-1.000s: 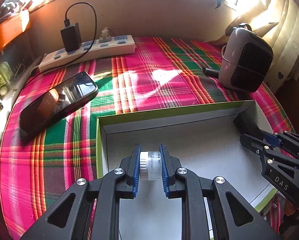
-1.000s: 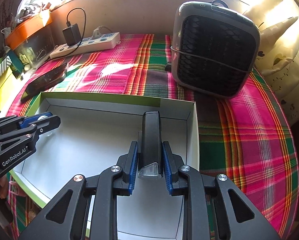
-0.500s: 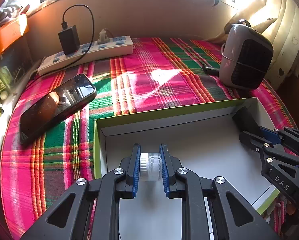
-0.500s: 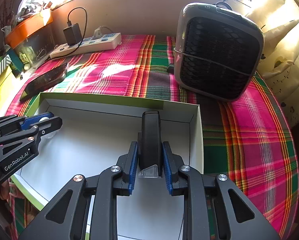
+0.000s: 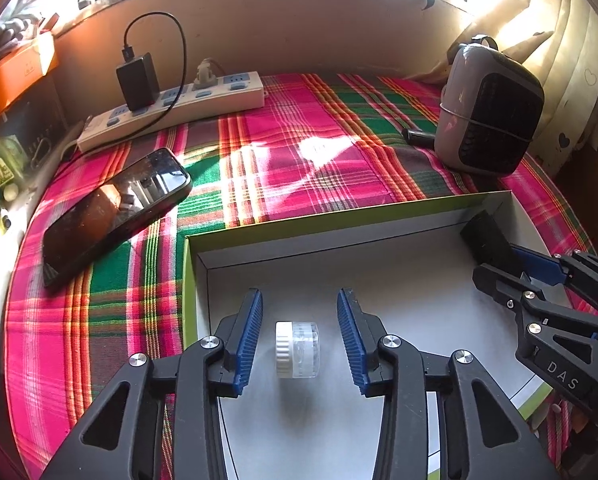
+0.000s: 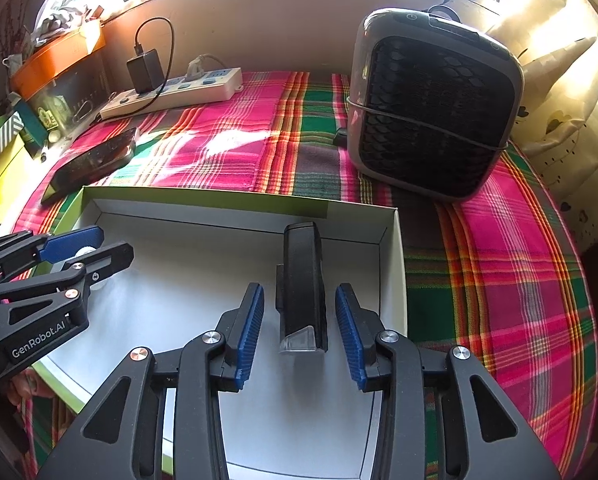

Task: Organize objects
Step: 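Open the left tool releasing the roll while the right tool releases the flashlight, then lift both open tools out of the tray and back over the cloth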

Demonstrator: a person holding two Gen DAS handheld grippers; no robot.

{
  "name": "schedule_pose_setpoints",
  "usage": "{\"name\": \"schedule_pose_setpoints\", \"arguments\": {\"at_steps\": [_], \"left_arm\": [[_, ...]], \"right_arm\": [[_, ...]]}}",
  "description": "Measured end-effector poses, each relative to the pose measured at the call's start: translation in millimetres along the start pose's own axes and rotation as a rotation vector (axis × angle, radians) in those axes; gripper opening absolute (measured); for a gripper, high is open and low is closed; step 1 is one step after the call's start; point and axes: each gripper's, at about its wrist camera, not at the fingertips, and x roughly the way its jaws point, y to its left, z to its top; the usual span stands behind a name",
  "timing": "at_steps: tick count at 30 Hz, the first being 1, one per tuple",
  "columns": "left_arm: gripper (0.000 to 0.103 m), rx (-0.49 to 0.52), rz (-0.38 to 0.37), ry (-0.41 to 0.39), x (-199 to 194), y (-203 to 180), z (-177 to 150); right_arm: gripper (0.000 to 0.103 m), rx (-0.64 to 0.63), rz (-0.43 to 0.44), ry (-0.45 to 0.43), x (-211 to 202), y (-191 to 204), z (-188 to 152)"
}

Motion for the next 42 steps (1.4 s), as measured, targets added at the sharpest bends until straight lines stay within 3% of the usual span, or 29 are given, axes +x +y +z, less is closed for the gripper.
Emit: {"name": "schedule_pose_setpoints", "arguments": {"at_steps": [20, 42], "left_arm": [[0.044, -0.013, -0.019, -0.07, -45.1, 2.6, -23.6], [0.044, -0.018, -0.027, -0.121, -92.0, 8.5, -71.6]], "right_arm": [[0.048, 0.004, 0.012, -0.074, -40.5, 5.2, -17.1], [0.048, 0.028, 0.029, -0.138, -89.1, 3.1, -59.1]]}}
